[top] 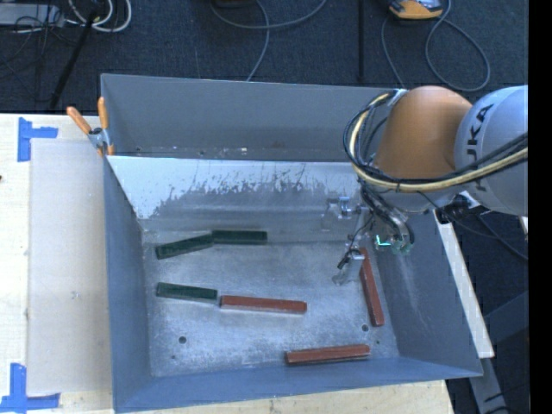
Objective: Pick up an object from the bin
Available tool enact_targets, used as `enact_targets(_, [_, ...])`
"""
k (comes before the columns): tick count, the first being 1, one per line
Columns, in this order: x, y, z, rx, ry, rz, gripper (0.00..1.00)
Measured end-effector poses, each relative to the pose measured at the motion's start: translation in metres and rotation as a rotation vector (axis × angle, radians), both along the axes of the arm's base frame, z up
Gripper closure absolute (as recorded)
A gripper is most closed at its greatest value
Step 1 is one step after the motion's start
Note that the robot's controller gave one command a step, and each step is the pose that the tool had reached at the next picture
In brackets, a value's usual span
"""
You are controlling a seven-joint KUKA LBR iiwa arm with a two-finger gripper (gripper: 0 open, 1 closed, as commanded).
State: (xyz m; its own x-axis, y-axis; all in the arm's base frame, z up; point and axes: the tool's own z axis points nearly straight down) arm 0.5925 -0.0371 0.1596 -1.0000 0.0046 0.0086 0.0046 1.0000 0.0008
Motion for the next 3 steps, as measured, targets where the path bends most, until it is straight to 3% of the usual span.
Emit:
enact_targets(1, [-0.073, 0.113, -0.082, 0.003, 0.002, -0.009, 0.00])
enact_targets(2, [-0.069, 0.108, -0.079, -0.001, -0.006, -0.014, 1.00])
enact_targets(3, [-0.075, 0.119, 0.044, 0.001, -0.016, -0.049, 1.00])
